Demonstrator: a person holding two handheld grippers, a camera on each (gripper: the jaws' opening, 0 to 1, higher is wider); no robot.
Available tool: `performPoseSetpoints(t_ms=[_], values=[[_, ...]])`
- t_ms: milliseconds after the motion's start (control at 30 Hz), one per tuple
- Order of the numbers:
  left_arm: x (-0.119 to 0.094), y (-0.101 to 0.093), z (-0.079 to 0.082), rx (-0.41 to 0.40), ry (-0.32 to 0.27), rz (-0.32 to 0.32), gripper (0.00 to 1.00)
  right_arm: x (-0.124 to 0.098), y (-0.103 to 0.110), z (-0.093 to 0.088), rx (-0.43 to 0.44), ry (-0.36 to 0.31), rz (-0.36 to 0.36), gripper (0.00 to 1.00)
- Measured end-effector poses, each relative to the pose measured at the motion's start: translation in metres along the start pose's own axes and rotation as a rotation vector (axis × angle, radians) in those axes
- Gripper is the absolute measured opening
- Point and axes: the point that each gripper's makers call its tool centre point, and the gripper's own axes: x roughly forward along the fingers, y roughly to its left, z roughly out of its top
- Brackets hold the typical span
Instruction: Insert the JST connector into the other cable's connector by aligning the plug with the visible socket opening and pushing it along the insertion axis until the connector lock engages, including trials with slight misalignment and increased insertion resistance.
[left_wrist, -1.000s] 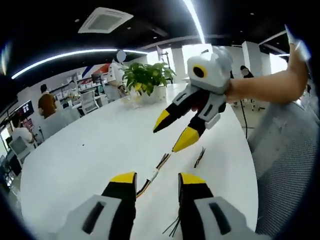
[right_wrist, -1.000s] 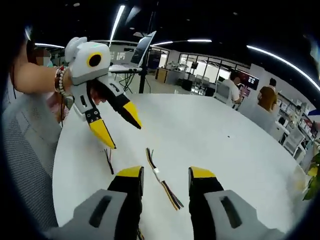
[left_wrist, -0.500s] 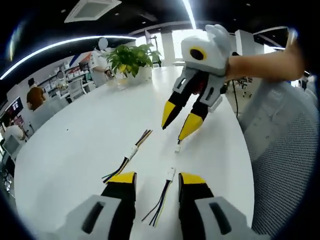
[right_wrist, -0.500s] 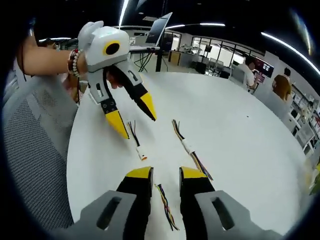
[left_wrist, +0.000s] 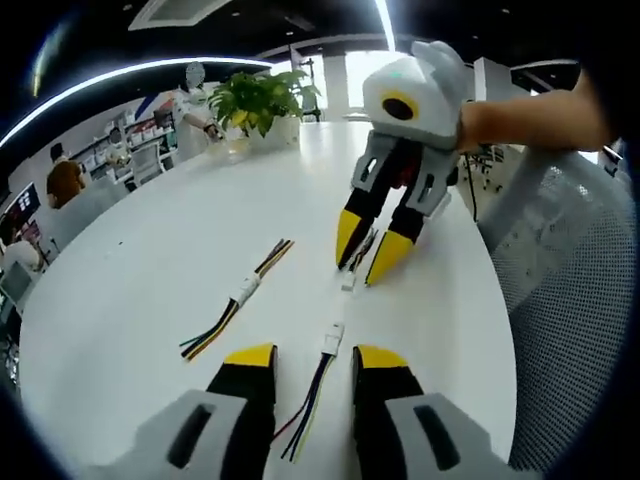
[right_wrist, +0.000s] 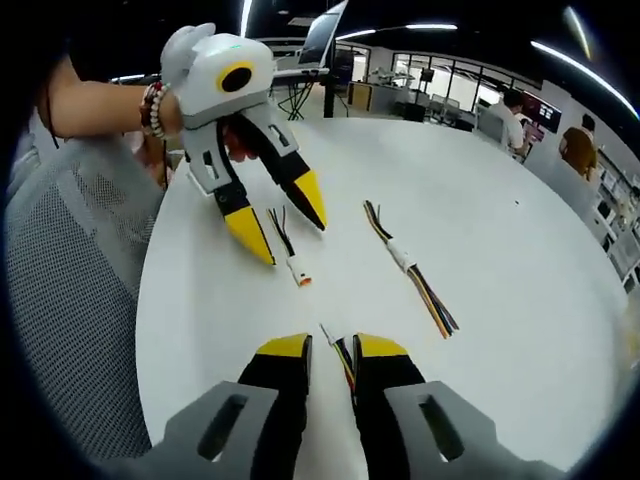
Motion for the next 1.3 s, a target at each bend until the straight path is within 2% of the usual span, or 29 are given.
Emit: performPoseSetpoints(t_ms=[100, 300, 500, 800, 1033, 1133, 1300], values=[[0.003, -0.005, -0.006, 0.020, 0.027, -0.017, 0.20, 0.001, 0.001, 0.000, 0.002, 0.000, 0.003, 0.14], [0.003, -0.005, -0.005, 0.036, 0.027, -0.022, 0.16, 0.002, 0.002, -0.001, -0.009, 0.002, 0.002, 0.10], [0.005, -0.005, -0.005, 0.011, 0.021, -0.032, 0.08, 0.002, 0.001, 0.000, -0.008, -0.007, 0.001, 0.07], [0.006, -0.006, -0.004, -0.013, 0.009, -0.049, 0.01, 0.002, 0.002, 0.002, -0.013, -0.015, 0.003, 0.05], [0.007, -0.006, -0.003, 0.000, 0.009, -0.060, 0.01, 0.003, 0.002, 0.003, -0.016, -0.016, 0.009, 0.04], [0.004, -0.004, -0.005, 0.025, 0.032, -0.055, 0.01, 0.002, 0.003, 0.004, -0.016, -0.014, 0.011, 0.04], [-0.003, -0.001, -0.002, 0.045, 0.040, -0.052, 0.00, -0.004, 0.001, 0.021, -0.065, -0.053, -0.021, 0.04]])
